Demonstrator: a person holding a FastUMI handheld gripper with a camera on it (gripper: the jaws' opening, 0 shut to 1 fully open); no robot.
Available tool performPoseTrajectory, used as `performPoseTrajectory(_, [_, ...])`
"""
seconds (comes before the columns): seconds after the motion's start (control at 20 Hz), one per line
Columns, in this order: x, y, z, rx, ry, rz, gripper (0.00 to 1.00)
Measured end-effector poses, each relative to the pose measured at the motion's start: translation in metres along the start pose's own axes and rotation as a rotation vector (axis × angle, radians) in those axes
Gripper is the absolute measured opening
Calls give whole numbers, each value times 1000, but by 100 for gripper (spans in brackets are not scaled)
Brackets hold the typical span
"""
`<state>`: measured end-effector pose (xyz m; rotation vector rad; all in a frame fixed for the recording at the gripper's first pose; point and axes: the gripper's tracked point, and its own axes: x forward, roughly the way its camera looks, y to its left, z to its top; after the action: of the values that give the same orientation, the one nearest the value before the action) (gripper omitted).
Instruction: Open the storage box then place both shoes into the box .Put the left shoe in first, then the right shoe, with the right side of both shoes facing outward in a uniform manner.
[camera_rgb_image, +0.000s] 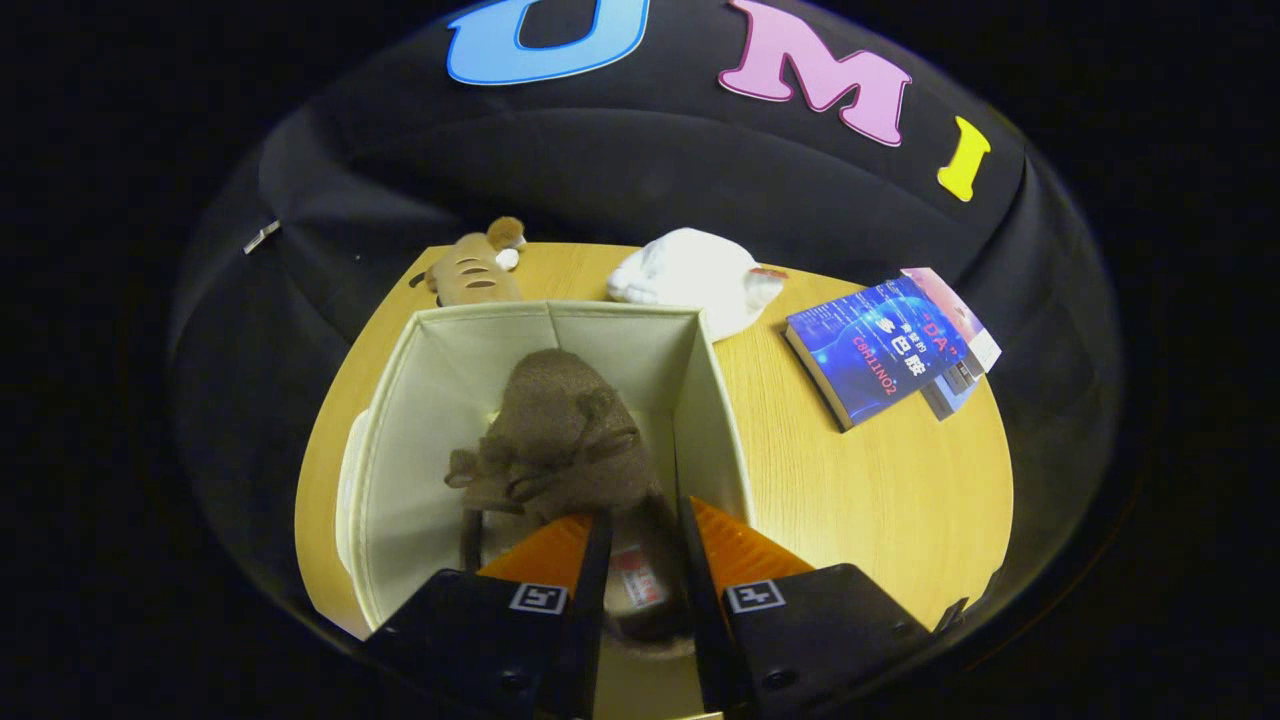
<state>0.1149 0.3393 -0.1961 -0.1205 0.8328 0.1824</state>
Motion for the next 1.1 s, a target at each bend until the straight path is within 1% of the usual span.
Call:
performPoseTrajectory(0.05, [-6, 2, 3, -16, -14, 15, 52])
performPoseTrajectory(0.1, [-12, 3, 6, -34, -33, 28, 57])
performPoseTrajectory(0.15, [-18, 0, 9, -48, -54, 39, 68])
performPoseTrajectory(0.35, [-50, -4, 39, -77, -190, 77, 97])
performPoseTrajectory(0.45, [-64, -10, 49, -81, -237, 85, 95])
performPoseTrajectory(0.55, [-76, -23, 57, -82, -282, 76, 99])
performPoseTrajectory(0.6, [-81, -27, 60, -80, -304, 78, 98])
performPoseTrajectory(0.95, [-124, -65, 69, -45, -420, 86, 98])
performPoseTrajectory(1.1, [-146, -95, 75, -26, -485, 57, 98])
